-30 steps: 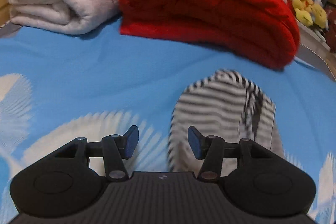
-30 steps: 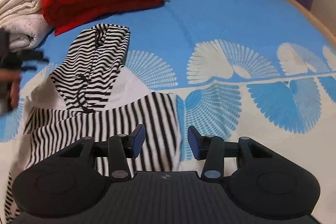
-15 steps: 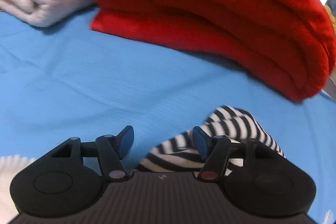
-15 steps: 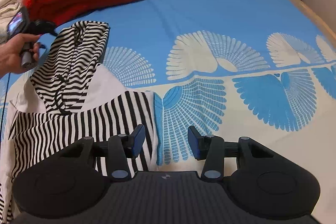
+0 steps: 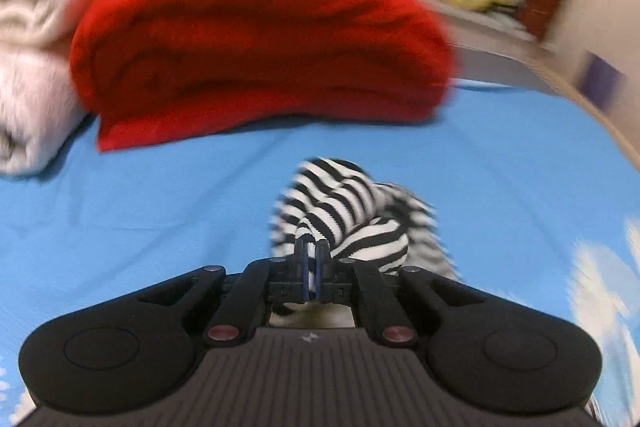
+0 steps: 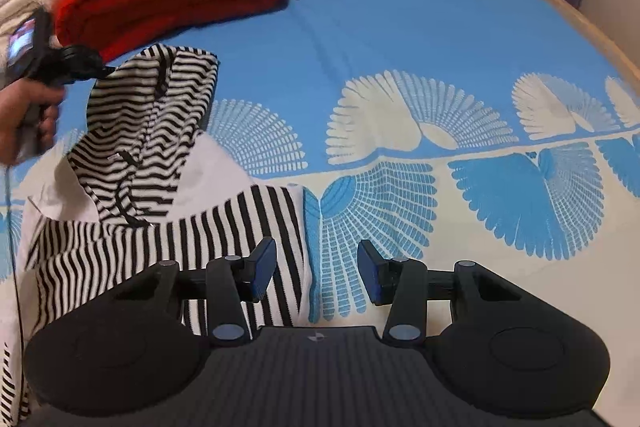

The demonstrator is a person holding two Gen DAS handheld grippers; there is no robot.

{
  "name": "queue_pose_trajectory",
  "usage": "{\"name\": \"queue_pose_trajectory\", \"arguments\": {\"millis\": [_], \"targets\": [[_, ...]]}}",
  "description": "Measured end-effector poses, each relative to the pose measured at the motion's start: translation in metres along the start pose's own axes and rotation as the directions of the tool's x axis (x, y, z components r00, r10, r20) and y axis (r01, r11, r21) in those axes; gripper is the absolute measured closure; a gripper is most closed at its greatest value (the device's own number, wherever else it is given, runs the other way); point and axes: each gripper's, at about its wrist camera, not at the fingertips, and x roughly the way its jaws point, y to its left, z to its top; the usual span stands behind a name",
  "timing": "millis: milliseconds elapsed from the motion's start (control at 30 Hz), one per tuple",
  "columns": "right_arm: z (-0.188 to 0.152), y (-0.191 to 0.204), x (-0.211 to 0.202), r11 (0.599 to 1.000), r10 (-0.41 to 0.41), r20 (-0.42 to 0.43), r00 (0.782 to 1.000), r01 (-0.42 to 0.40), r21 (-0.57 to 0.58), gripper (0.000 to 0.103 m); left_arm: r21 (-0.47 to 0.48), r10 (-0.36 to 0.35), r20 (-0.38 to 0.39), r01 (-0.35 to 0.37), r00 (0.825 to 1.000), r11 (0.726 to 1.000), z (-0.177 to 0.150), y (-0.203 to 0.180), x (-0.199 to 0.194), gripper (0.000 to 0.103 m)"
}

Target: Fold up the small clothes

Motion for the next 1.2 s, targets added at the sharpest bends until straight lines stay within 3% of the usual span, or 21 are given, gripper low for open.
{"name": "queue_pose_trajectory", "arguments": {"millis": [100,200,267,333,367,400,433,500,567,600,633,700,800,933,1133,1200], "targets": [[0.002,0.000,-0.011,1.000,0.015,0.023,1.000,-0.016,0.011,0.056,0.138,-0.087,0.028,0.082,0.996,0.987,-0.039,-0.027,-0.082,0.101],[0.001,-0.001,-0.023,0.999,0.027,0.047,0.999,-0.028,0.030,0.056,0.226,-0.194,-0.008,0.191,0.981,0.955,-0.105,-0.046,-0.171,0.101],[0.000,-0.002,-0.032,0.998,0.034,0.063,0.997,-0.037,0.042,0.056,0.337,-0.222,-0.117,0.249,0.968,0.908,-0.164,-0.068,-0.220,0.101],[-0.003,-0.002,-0.040,0.998,0.045,0.078,0.996,-0.050,0.050,0.056,0.436,-0.217,-0.267,0.319,0.939,0.841,-0.217,-0.087,-0.254,0.099],[-0.005,-0.001,-0.044,0.997,0.050,0.084,0.995,-0.054,0.054,0.056,0.463,-0.206,-0.304,0.333,0.930,0.821,-0.238,-0.092,-0.270,0.097],[-0.007,-0.001,-0.046,0.997,0.054,0.088,0.995,-0.060,0.058,0.056,0.452,-0.214,-0.306,0.339,0.928,0.825,-0.248,-0.091,-0.282,0.096],[-0.010,0.001,-0.049,0.996,0.059,0.089,0.994,-0.065,0.062,0.056,0.404,-0.226,-0.284,0.330,0.932,0.853,-0.251,-0.085,-0.293,0.095],[-0.015,0.003,-0.049,0.994,0.077,0.079,0.994,-0.083,0.071,0.056,0.204,-0.220,-0.207,0.262,0.953,0.943,-0.243,-0.060,-0.298,0.085],[-0.021,0.007,-0.047,0.991,0.098,0.058,0.994,-0.102,0.083,0.056,-0.022,-0.173,-0.133,0.172,0.976,0.985,-0.239,-0.033,-0.294,0.073],[-0.023,0.010,-0.047,0.990,0.110,0.049,0.993,-0.114,0.087,0.056,-0.150,-0.136,-0.129,0.116,0.982,0.982,-0.235,-0.018,-0.283,0.070],[-0.026,0.014,-0.045,0.987,0.131,0.038,0.991,-0.134,0.094,0.056,-0.255,-0.093,-0.172,0.047,0.981,0.966,-0.237,-0.008,-0.271,0.070],[-0.031,0.024,-0.039,0.977,0.185,0.006,0.983,-0.184,0.102,0.056,-0.398,-0.039,-0.281,-0.079,0.959,0.914,-0.238,0.009,-0.246,0.070],[-0.041,0.042,-0.023,0.958,0.272,-0.076,0.959,-0.262,0.119,0.053,-0.469,-0.080,-0.298,-0.073,0.951,0.880,-0.234,0.026,-0.216,0.070],[-0.058,0.067,0.008,0.924,0.364,-0.193,0.911,-0.326,0.200,0.050,-0.534,-0.146,-0.318,-0.050,0.937,0.844,-0.240,0.034,-0.191,0.071],[-0.086,0.094,0.040,0.933,0.351,-0.307,0.884,-0.302,0.198,0.051,-0.567,-0.199,-0.317,-0.017,0.927,0.824,-0.247,0.030,-0.167,0.071],[-0.093,0.098,0.046,0.935,0.350,-0.330,0.877,-0.307,0.177,0.061,-0.591,-0.217,-0.320,-0.015,0.922,0.806,-0.250,0.032,-0.160,0.071]]}}
